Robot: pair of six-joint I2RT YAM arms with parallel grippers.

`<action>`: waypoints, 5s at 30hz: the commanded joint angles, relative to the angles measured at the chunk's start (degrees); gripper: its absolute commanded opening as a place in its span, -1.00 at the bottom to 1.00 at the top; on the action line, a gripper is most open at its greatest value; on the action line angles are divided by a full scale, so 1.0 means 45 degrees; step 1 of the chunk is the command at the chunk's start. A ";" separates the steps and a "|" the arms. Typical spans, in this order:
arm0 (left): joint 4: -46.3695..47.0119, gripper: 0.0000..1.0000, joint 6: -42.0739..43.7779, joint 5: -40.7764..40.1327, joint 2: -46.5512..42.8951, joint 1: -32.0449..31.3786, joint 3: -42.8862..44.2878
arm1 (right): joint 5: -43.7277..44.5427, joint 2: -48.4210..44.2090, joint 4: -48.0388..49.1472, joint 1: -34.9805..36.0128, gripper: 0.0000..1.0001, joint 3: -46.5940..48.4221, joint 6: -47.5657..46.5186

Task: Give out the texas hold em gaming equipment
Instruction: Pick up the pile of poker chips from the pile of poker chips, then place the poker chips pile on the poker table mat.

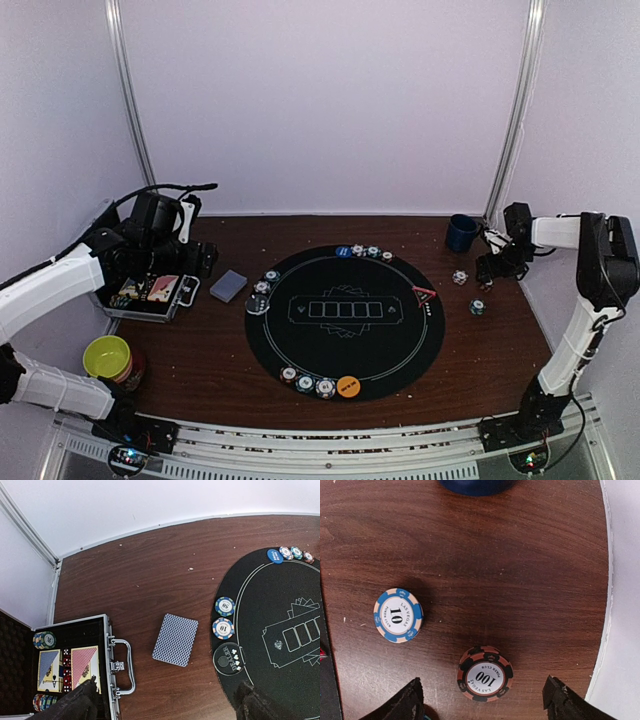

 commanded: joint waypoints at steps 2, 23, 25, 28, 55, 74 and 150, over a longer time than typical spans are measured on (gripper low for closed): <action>0.0556 0.96 -0.0076 0.0084 -0.0168 0.0098 -0.0076 | 0.0105 0.0495 0.0428 -0.0025 0.63 0.0117 0.0090; 0.0547 0.96 -0.0074 0.0116 -0.0208 0.0094 -0.0068 | 0.0128 0.1056 0.0603 -0.0152 0.33 0.0120 0.0353; 0.0554 0.96 -0.0057 0.0123 -0.0208 0.0085 -0.0067 | 0.0109 0.1064 0.0618 -0.0180 0.29 0.0120 0.0369; 0.0557 0.96 -0.0054 0.0116 -0.0207 0.0108 -0.0075 | 0.0079 0.1079 0.0586 -0.0201 0.23 0.0120 0.0370; 0.0544 0.96 -0.0055 0.0106 -0.0168 0.0100 -0.0060 | -0.0116 0.0841 0.0469 -0.0298 -0.27 0.0103 0.0331; 0.0557 0.96 -0.0015 -0.0017 -0.0178 0.0095 -0.0074 | -0.0201 -0.1505 -0.1537 0.2512 -0.32 0.1654 0.0515; 0.0785 0.96 -0.0093 0.2719 0.4159 -0.0580 0.2975 | -0.0204 -0.0713 -0.3084 0.8574 0.96 0.6039 0.1675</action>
